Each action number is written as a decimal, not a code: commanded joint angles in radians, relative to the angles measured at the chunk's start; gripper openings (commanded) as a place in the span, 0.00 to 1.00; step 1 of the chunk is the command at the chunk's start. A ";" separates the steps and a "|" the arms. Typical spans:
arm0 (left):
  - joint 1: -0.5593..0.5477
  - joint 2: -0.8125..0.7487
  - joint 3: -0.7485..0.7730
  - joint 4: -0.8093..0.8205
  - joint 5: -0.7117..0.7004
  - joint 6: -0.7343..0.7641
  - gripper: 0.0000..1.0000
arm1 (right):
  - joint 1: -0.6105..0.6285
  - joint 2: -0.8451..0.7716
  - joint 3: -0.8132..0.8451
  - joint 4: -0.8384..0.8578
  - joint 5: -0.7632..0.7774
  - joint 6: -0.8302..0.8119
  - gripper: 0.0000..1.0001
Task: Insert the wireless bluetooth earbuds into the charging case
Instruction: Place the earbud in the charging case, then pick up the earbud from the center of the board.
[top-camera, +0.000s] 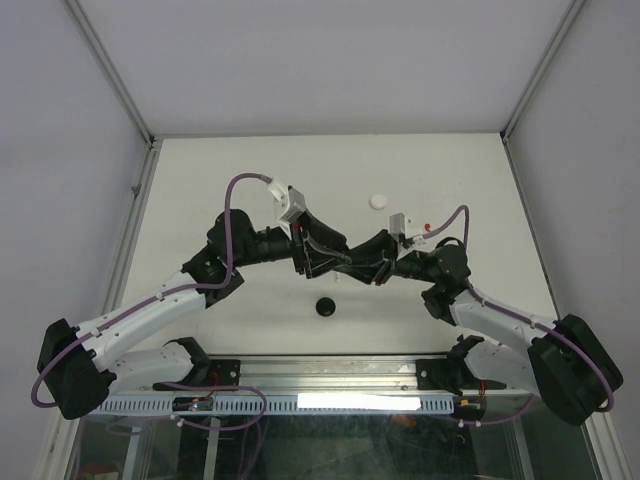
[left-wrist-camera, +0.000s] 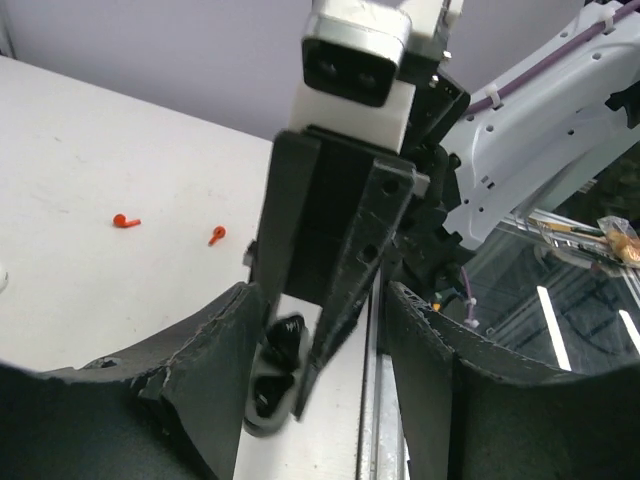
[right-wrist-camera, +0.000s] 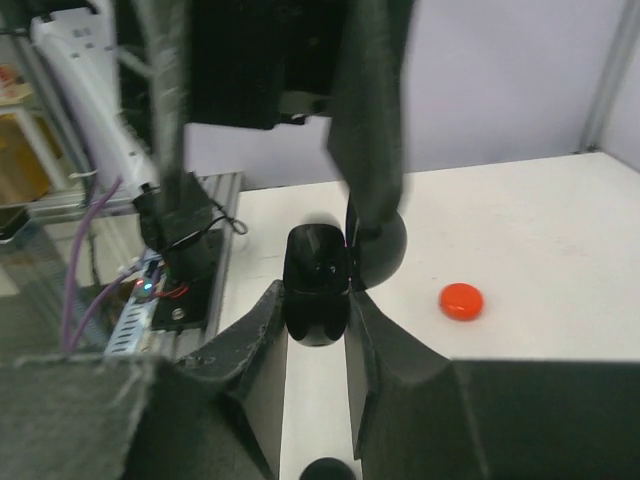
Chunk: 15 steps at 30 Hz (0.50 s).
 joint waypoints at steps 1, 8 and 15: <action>0.011 0.005 -0.004 0.103 -0.006 0.029 0.55 | 0.029 0.001 0.067 0.026 -0.157 0.027 0.00; 0.013 0.002 -0.003 0.100 -0.015 0.028 0.62 | 0.031 -0.009 0.060 0.018 -0.130 0.004 0.00; 0.013 -0.066 0.010 -0.009 -0.119 0.026 0.69 | 0.028 -0.076 0.028 -0.126 0.021 -0.136 0.00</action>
